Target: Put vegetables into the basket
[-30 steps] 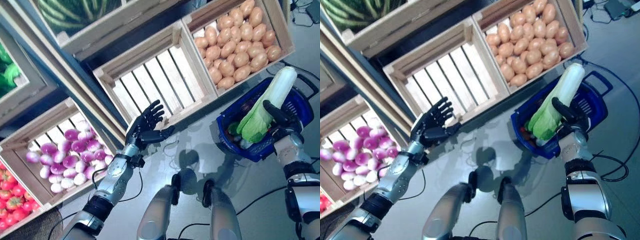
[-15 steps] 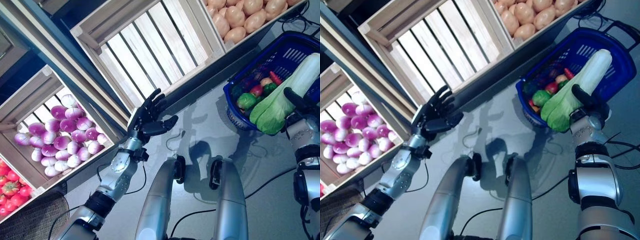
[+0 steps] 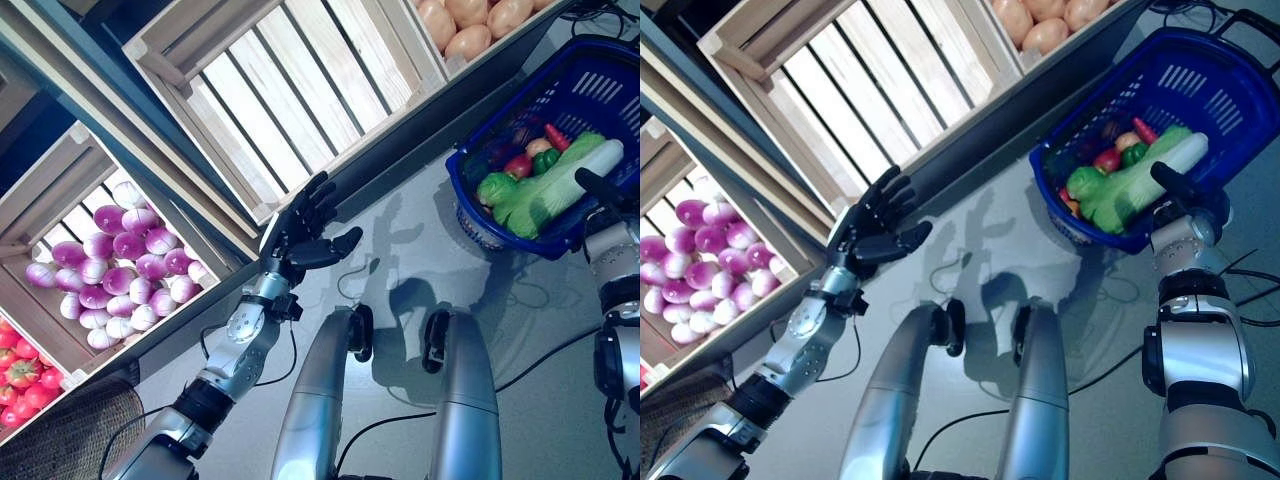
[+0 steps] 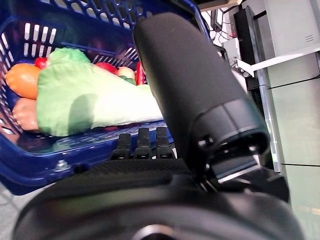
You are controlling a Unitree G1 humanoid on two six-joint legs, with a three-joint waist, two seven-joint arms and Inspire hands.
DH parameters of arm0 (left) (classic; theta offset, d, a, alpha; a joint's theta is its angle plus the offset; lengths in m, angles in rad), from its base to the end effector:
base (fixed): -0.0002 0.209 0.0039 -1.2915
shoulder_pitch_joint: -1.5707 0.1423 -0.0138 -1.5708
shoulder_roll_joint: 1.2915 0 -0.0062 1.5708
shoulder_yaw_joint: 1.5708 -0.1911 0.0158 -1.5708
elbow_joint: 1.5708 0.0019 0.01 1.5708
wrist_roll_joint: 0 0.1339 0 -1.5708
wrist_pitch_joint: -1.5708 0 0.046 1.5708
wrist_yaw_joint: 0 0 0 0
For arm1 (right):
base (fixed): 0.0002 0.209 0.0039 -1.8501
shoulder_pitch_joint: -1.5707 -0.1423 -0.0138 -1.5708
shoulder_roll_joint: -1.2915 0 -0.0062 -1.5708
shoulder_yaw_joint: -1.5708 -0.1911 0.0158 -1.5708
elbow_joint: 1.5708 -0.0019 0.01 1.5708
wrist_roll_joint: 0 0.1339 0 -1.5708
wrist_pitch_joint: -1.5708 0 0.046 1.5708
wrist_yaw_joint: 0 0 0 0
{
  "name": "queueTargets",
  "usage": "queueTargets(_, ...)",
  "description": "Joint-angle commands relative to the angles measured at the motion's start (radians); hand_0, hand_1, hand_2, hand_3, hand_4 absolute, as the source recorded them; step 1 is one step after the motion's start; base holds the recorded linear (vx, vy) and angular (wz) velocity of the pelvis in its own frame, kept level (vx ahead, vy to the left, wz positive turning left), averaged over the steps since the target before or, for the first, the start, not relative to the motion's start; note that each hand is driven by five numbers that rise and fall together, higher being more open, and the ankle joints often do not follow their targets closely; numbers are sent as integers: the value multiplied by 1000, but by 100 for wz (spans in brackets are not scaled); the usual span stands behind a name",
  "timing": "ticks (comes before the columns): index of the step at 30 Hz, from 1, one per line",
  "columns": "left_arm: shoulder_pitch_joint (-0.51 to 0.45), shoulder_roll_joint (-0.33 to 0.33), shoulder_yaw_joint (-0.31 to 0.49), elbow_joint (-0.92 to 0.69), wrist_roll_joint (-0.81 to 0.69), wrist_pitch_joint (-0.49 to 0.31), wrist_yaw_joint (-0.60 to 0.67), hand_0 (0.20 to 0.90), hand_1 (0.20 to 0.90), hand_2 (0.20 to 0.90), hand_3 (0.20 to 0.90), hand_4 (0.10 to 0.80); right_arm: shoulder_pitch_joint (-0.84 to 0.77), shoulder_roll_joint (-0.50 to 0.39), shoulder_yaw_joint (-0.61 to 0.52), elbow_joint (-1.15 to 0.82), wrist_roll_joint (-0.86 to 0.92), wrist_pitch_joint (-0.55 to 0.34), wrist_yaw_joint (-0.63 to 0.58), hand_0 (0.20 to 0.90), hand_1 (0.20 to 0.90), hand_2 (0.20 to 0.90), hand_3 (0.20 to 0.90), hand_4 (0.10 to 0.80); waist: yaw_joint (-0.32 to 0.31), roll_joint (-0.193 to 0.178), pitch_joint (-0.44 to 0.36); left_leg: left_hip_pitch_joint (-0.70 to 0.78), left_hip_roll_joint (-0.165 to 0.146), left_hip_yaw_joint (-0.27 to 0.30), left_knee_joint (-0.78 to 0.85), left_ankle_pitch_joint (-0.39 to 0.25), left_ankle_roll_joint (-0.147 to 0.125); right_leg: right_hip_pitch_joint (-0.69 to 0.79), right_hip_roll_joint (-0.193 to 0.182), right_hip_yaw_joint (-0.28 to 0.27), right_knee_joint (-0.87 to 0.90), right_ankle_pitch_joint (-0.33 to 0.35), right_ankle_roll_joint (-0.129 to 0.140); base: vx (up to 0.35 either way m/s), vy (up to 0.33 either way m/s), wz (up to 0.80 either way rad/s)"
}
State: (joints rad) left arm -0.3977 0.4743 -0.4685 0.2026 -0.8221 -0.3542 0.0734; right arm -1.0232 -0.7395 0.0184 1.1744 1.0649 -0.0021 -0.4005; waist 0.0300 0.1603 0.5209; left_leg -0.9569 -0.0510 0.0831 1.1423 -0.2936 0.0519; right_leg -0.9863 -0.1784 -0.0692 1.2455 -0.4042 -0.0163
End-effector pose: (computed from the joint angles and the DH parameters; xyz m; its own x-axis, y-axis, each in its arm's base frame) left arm 0.2616 0.1599 0.0871 0.9259 -0.2438 0.2885 0.3173 0.9164 -0.2440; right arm 0.3289 -0.3267 0.1893 0.7020 -0.6854 -0.1935 0.6733 0.5500 0.4942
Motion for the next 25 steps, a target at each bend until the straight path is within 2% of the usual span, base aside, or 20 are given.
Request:
queueTargets(1,-43,18,34,-123,10,-135,-13,900,900,900,900,800,-53,-89,55,-56,-80,-68,76,900,900,900,900,800,12,-23,-1,169,-42,54,-4,-164,88,165,48,-43,-91,18,-94,4,24,-4)
queueTargets(8,-21,24,35,-67,10,-131,-46,900,900,900,900,800,-17,-65,61,-95,-97,-77,112,900,900,900,900,800,21,-56,-16,291,-35,40,-130,-131,80,294,53,-63,-207,54,-82,0,7,-2)
queueTargets(12,-7,9,27,17,19,-123,-77,900,900,900,900,800,23,-18,59,-106,-99,-84,159,900,900,900,900,800,27,-77,-53,393,-24,30,-256,-83,67,396,59,-73,-325,91,-69,13,13,-4)
queueTargets(18,46,-48,29,198,66,-84,-122,900,900,900,900,800,214,126,46,-198,-101,-122,251,900,900,900,900,800,29,-120,-149,611,-12,4,-546,28,45,629,71,-92,-630,181,-49,70,0,-3)
queueTargets(21,118,-80,55,252,105,-55,-159,900,900,900,900,800,406,267,71,-328,-125,-167,237,900,900,900,900,800,20,-143,-238,765,1,-8,-771,110,19,806,114,-90,-901,260,-36,221,-57,-3)
queueTargets(25,188,-108,70,267,140,-57,-184,900,900,900,900,800,557,364,101,-419,-171,-188,247,900,900,900,900,800,16,-151,-311,885,0,-26,-950,168,10,935,144,-79,-1088,319,-23,126,-19,-5)
